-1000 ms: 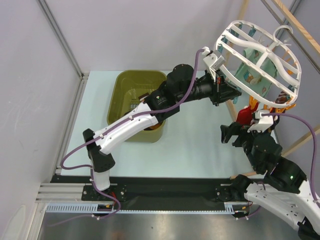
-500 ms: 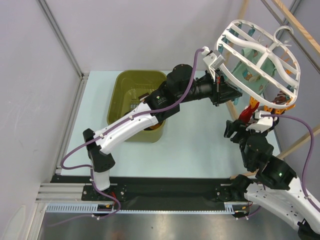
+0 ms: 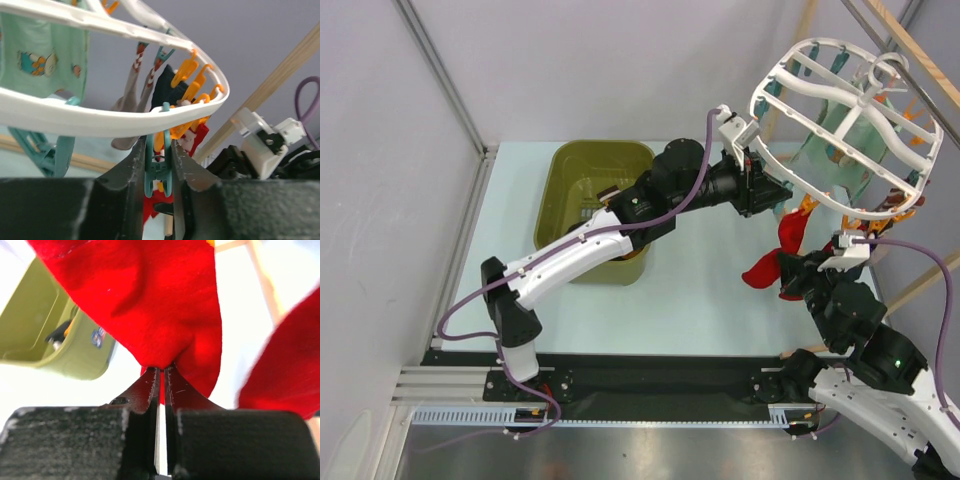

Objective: Remove the socks clipped to the hanger
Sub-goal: Remove the sock from the hanger.

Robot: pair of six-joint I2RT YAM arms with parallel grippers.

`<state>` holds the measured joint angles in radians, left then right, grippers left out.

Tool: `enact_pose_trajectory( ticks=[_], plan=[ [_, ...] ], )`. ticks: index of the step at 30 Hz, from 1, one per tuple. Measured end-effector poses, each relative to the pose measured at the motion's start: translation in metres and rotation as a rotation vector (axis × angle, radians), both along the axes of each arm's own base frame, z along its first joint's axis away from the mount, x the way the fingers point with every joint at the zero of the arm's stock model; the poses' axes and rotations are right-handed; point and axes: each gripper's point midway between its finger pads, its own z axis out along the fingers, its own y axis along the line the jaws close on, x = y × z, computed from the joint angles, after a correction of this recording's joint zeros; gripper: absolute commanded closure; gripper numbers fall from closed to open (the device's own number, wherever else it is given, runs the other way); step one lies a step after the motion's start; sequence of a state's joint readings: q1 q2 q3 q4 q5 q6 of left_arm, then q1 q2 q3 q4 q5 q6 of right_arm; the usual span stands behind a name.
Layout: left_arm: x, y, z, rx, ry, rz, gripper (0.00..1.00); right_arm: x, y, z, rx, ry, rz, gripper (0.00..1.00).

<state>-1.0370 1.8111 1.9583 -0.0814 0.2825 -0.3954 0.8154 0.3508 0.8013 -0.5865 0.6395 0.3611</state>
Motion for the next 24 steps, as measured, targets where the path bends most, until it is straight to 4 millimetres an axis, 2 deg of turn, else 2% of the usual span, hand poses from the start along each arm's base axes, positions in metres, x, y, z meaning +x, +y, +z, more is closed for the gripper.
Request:
enact_pose_trajectory(
  ticks=[5,11,15,19,24],
  plan=[
    [0.012,0.006,-0.011,0.007,0.011,0.036,0.69,-0.008,0.009,-0.004,0.008,0.019,0.075,1.0],
    [0.015,0.013,-0.006,-0.006,0.003,0.043,0.52,-0.013,0.017,-0.004,0.02,0.02,0.131,1.0],
    [0.009,0.021,-0.003,-0.005,-0.01,0.041,0.44,-0.015,0.02,-0.003,0.025,0.019,0.151,1.0],
    [0.005,0.035,-0.002,0.016,-0.023,0.061,0.42,-0.016,0.021,-0.003,0.027,0.018,0.16,1.0],
    [-0.004,0.045,0.013,0.0,-0.062,0.05,0.41,-0.018,0.023,0.0,0.033,0.015,0.174,1.0]
  ],
)
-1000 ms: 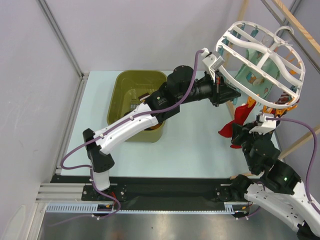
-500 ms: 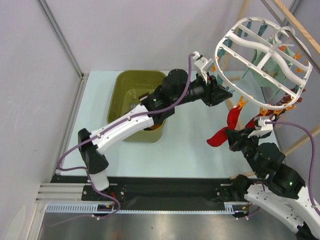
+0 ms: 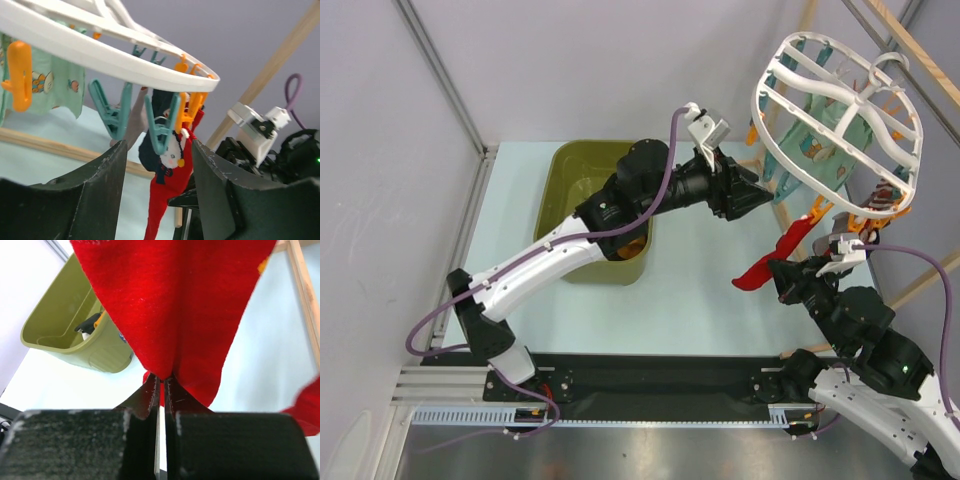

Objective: Remove the socks clipped to the hanger
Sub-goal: Remove the sock from the hanger.

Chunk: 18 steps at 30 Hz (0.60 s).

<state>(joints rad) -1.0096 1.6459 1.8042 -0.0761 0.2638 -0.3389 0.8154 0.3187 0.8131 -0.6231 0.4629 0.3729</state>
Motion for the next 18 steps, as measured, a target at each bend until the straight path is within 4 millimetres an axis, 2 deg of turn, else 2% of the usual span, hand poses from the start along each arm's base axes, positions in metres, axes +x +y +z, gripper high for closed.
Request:
enact_pose_trajectory(
  ticks=[4,10,13,18],
  plan=[
    [-0.016,-0.006,0.005,-0.009,-0.031,-0.05,0.41,0.0,0.0,0.001,0.003,-0.001,0.001,1.0],
    [-0.045,-0.037,0.013,0.011,-0.111,-0.116,0.41,-0.001,0.0,0.002,0.014,0.002,0.0,1.0],
    [-0.055,-0.047,0.011,0.018,-0.125,-0.141,0.42,-0.002,0.001,0.003,0.026,0.001,0.005,1.0],
    [-0.052,-0.055,0.003,0.03,-0.129,-0.143,0.45,-0.004,0.005,0.005,0.047,0.001,0.026,1.0]
  ],
)
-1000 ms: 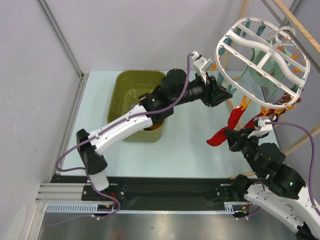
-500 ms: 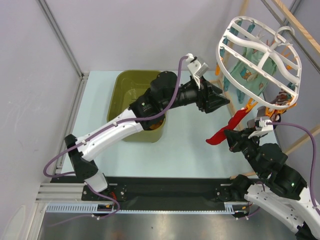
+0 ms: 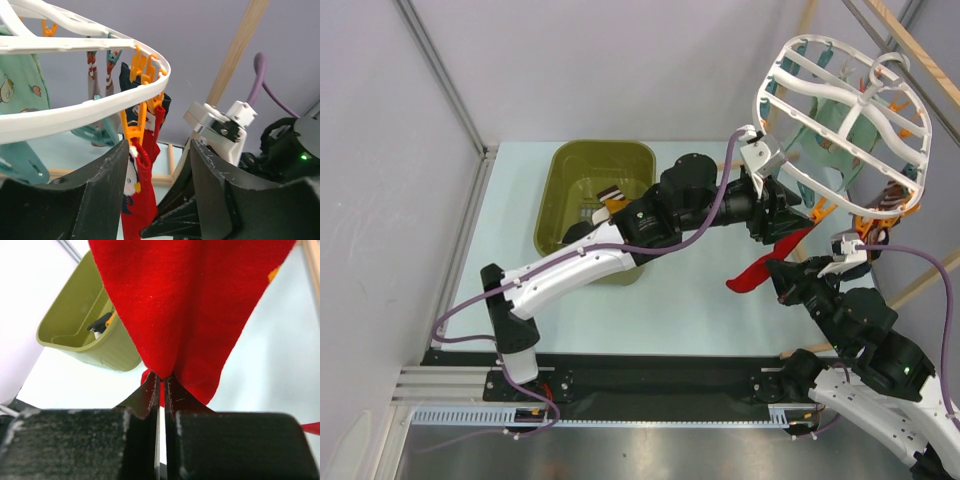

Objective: Remove the socks clipped to the hanger
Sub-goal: Remove the sock from the hanger.

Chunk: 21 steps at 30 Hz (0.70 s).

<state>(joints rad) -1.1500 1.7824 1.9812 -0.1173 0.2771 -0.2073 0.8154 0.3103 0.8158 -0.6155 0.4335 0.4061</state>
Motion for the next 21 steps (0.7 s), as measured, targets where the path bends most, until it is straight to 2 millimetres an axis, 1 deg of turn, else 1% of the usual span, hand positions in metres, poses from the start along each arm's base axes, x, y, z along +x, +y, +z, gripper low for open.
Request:
enact_pose_trajectory(
  ticks=[4,9,14,21],
  plan=[
    [0.007,-0.011,-0.003,0.002,-0.003,0.003,0.46,-0.001,0.001,0.001,0.009,0.001,0.006,1.0],
    [0.014,-0.023,-0.008,0.007,-0.014,0.003,0.43,-0.003,0.001,0.003,0.021,-0.006,0.014,1.0],
    [0.024,-0.034,-0.011,0.011,-0.013,0.01,0.44,-0.004,0.002,0.004,0.025,-0.009,0.022,1.0],
    [0.033,-0.036,-0.019,0.031,-0.003,0.023,0.43,-0.005,0.003,0.005,0.03,-0.012,0.032,1.0]
  ],
)
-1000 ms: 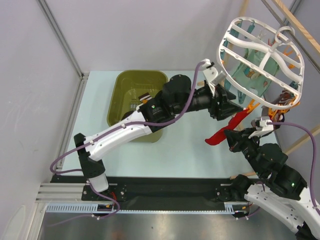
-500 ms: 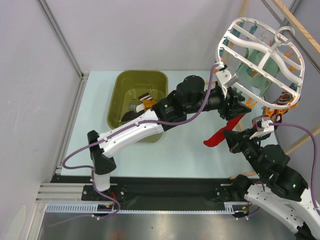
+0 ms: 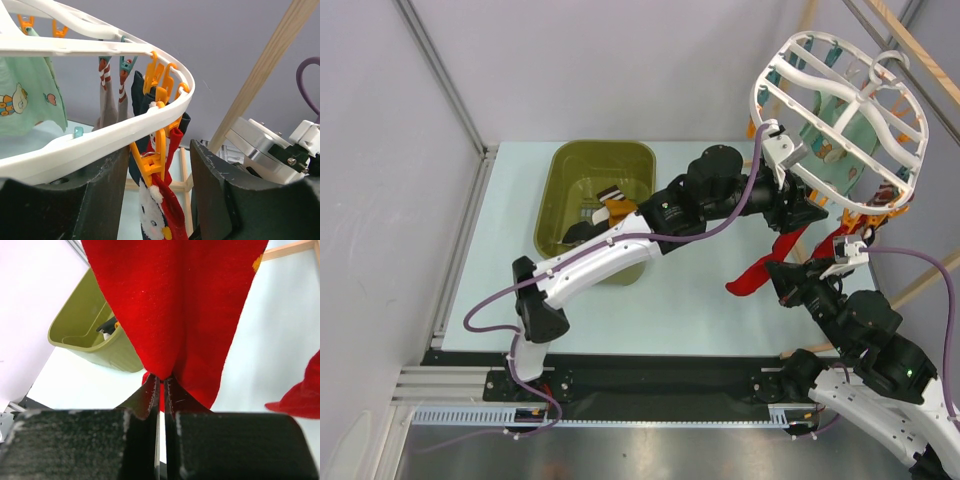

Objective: Remove the socks clipped to the hanger
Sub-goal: Remove the sock from the hanger.

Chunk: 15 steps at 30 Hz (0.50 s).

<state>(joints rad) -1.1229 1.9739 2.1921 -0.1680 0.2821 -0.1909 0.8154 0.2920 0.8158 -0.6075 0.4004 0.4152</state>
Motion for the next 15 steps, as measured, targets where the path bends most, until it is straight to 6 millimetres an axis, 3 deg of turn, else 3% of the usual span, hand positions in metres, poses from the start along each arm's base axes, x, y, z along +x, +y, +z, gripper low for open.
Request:
enact_pose_trajectory(
  ticks=[15],
  plan=[
    [0.0009,-0.0013,0.0027,-0.015,-0.003,0.0,0.52,-0.0006,0.0011,0.0001,0.004,0.001,0.006,1.0]
  ],
)
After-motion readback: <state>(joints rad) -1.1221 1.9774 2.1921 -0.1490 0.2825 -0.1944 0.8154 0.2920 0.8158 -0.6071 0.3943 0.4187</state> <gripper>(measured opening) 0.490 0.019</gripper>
